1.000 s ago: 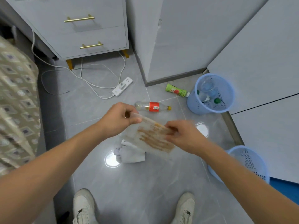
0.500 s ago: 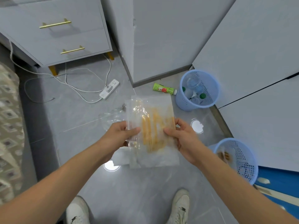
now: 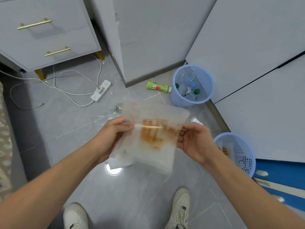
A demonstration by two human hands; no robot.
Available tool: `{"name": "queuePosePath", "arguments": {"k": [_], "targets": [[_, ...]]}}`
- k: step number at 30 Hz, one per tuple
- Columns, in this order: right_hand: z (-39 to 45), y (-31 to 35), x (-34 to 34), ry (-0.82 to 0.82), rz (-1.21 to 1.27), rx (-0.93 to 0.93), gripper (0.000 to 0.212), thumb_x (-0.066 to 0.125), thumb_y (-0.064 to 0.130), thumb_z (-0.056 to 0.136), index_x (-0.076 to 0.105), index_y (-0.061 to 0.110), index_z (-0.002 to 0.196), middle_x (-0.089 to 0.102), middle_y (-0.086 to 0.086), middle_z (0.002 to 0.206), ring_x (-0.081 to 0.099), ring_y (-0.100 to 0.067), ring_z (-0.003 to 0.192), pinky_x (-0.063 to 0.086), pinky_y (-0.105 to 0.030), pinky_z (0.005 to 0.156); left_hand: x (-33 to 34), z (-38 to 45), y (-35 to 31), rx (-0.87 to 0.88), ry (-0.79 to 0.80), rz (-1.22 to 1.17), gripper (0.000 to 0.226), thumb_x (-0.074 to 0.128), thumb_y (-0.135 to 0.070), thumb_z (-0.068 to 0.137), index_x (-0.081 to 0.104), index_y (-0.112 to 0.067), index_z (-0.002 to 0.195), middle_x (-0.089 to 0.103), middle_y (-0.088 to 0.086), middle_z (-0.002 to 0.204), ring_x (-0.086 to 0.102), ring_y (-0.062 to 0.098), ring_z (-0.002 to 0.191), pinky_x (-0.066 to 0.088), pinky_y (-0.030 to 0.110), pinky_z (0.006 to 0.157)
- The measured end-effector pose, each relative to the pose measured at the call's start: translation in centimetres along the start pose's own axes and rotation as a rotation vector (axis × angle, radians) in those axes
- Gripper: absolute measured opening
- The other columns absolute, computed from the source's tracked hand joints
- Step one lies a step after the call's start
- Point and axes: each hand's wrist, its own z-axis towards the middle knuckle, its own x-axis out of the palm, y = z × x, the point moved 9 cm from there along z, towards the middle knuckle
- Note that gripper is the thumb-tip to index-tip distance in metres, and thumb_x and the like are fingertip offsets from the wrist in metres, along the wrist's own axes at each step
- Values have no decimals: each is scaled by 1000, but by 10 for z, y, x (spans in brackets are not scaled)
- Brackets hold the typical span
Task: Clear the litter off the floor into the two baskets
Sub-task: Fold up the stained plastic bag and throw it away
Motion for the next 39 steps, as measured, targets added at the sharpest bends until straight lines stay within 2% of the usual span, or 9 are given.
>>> {"name": "queuePosePath", "arguments": {"k": [6, 13, 17, 20, 22, 25, 30, 35, 39], "targets": [[-22, 5, -8, 107, -412, 31, 53, 52, 51, 97, 65, 14, 133, 67, -16, 130, 66, -33, 114, 54, -57, 97, 31, 12, -10, 163, -11, 201, 25, 57, 12, 89, 77, -2, 85, 75, 19, 91, 70, 26, 79, 57, 32, 72], [-35, 9, -44, -37, -528, 39, 43, 87, 21, 76, 74, 9, 115, 72, -21, 117, 68, -30, 104, 48, -57, 104, 80, 19, -3, 170, 57, 342, 41, 45, 21, 82, 77, -5, 79, 72, 13, 79, 66, 23, 70, 52, 34, 66], [-47, 28, -72, -141, -561, -61, 28, 88, 14, 72, 78, 12, 98, 75, -13, 93, 70, -25, 87, 57, -49, 86, 106, 24, 9, -7, 185, 349, 46, 34, 2, 85, 78, 1, 95, 75, 16, 101, 65, 29, 88, 52, 38, 73], [-58, 41, -96, -212, -648, -154, 23, 89, 12, 74, 76, 12, 93, 74, -8, 84, 70, -21, 77, 55, -34, 66, 131, 27, 14, -20, 263, 483, 24, 58, -19, 98, 79, -9, 99, 75, 11, 99, 70, 24, 88, 56, 38, 76], [-65, 44, -115, -250, -664, -193, 22, 87, 8, 77, 72, 10, 93, 71, -13, 84, 68, -25, 77, 53, -38, 67, 144, 36, 15, 64, 248, 637, 8, 78, -15, 86, 79, -18, 93, 70, 17, 86, 65, 26, 75, 55, 32, 69], [-79, 41, -138, -251, -565, -212, 16, 77, -4, 84, 68, 7, 91, 71, -12, 80, 70, -19, 72, 57, -31, 63, 163, 47, 17, 158, 220, 697, 17, 83, -4, 79, 73, -18, 84, 52, 19, 72, 54, 27, 66, 51, 33, 62], [-98, 39, -187, -349, -567, -232, 8, 72, -7, 88, 64, -5, 91, 66, -12, 71, 66, -12, 60, 58, -28, 52, 203, 64, 44, 78, 255, 586, 37, 71, 12, 85, 46, -7, 105, 67, 16, 72, 68, 27, 63, 59, 33, 55], [-108, 30, -264, -492, -551, -220, 9, 70, -10, 88, 64, -3, 89, 64, -15, 74, 66, -22, 69, 61, -33, 58, 245, 99, 97, 53, 136, 624, 33, 73, 12, 82, 52, -6, 101, 67, 31, 83, 63, 27, 63, 55, 31, 51], [-133, 28, -373, -815, -684, -224, 24, 73, -4, 86, 61, 11, 71, 64, -3, 62, 61, -17, 62, 55, -39, 64, 295, 135, 153, 114, 100, 800, 30, 64, 0, 88, 57, -23, 107, 67, 8, 89, 61, 22, 68, 55, 39, 59]]}}
